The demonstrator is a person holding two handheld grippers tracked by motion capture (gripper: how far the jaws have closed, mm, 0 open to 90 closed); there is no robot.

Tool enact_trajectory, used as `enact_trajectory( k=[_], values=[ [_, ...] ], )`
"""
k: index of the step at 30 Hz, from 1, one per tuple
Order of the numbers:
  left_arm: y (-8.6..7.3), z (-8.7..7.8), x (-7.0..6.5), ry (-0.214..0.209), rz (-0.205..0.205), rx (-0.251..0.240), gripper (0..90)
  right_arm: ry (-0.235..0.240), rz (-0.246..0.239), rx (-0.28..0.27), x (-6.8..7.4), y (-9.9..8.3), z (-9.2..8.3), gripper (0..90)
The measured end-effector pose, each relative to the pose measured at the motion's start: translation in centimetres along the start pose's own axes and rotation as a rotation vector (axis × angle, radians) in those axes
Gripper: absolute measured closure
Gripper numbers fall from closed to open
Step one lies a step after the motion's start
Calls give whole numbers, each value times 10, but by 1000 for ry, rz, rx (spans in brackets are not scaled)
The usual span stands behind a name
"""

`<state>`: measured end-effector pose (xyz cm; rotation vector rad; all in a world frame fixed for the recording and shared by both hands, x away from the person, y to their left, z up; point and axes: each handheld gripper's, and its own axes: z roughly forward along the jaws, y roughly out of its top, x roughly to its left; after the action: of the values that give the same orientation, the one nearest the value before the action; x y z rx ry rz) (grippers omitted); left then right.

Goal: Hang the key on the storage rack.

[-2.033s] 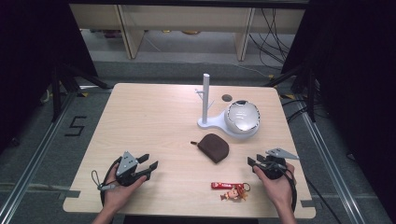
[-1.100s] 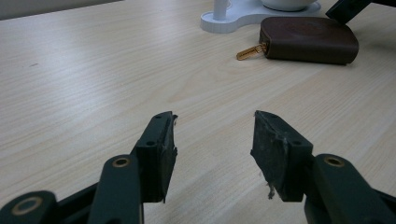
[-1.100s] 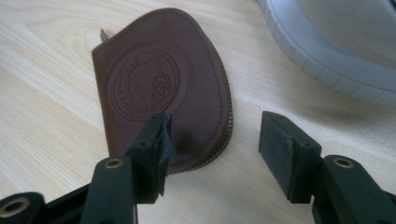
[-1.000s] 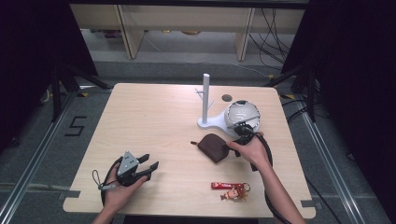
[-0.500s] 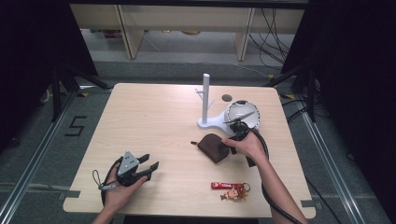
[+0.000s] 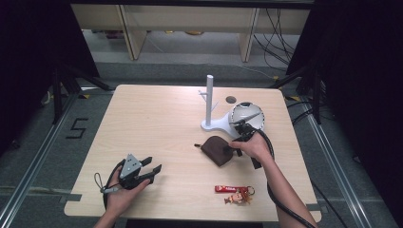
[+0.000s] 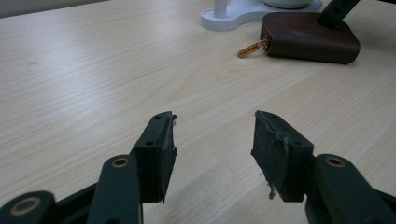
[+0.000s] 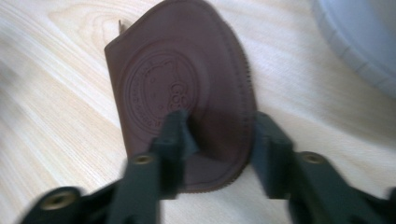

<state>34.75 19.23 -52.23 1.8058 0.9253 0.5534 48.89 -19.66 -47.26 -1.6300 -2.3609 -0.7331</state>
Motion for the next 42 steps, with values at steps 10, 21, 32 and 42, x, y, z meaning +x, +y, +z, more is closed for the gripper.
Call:
enact_trajectory(
  k=[10, 21, 32, 42],
  values=[
    [0, -1, 0, 5, -4, -1, 475, -34, -169, -60, 18, -1, -17, 821],
    [0, 0, 1, -2, -6, -8, 474, -149, -342, -112, 55, -16, -45, 854],
    [0, -1, 0, 9, -3, 4, 474, -256, -391, -174, 52, -32, -78, 853],
    [1, 1, 0, 10, -9, 15, 475, -267, -385, -207, 45, -48, -94, 852]
  ],
)
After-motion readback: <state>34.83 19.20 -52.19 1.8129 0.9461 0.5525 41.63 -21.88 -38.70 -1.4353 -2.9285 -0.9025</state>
